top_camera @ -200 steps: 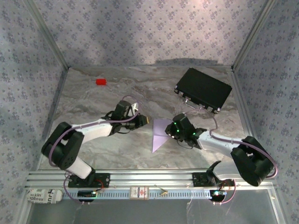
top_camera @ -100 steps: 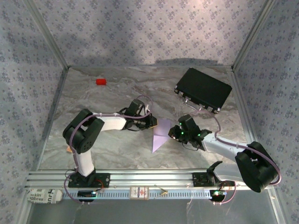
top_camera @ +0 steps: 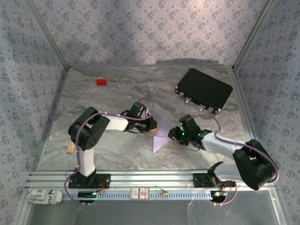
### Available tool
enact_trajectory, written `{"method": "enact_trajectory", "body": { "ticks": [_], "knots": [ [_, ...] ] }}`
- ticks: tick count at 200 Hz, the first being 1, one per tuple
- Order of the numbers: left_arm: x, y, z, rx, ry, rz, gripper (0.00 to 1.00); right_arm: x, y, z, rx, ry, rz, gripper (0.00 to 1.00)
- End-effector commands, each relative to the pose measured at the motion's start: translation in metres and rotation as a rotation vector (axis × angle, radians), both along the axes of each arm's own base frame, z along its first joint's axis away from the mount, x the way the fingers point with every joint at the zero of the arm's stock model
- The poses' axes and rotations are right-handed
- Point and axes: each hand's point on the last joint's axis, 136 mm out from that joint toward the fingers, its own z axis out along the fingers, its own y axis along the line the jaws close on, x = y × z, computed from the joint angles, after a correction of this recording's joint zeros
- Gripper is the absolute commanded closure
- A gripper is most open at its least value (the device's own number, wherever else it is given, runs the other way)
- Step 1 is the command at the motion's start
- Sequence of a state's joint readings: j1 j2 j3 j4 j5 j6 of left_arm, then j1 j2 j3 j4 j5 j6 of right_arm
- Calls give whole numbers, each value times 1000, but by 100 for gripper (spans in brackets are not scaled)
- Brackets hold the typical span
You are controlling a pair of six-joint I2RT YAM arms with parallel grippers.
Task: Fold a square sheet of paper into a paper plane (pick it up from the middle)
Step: Fold the wing for the fifth time at the center of the table.
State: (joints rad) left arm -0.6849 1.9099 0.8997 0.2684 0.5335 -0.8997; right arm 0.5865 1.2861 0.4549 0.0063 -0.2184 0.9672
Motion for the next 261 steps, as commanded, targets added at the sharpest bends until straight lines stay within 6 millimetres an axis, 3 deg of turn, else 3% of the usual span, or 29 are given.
{"method": "enact_trajectory", "body": {
  "ticks": [1, 110, 155, 202, 261],
  "knots": [
    [-8, 17, -23, 48, 43, 19, 91, 0, 2, -5, 5, 27, 14, 68],
    [-9, 22, -25, 38, 52, 30, 92, 35, 0, 8, 7, -7, 42, 67],
    [-7, 22, -24, 35, 52, 33, 92, 48, 2, 4, 35, 18, 58, 67],
    [-8, 22, -23, 27, 49, 31, 93, 49, 7, -6, 45, 48, 87, 67],
    [-7, 23, -21, 23, 47, 32, 93, 45, 17, -4, 101, 35, 131, 70]
  ]
}}
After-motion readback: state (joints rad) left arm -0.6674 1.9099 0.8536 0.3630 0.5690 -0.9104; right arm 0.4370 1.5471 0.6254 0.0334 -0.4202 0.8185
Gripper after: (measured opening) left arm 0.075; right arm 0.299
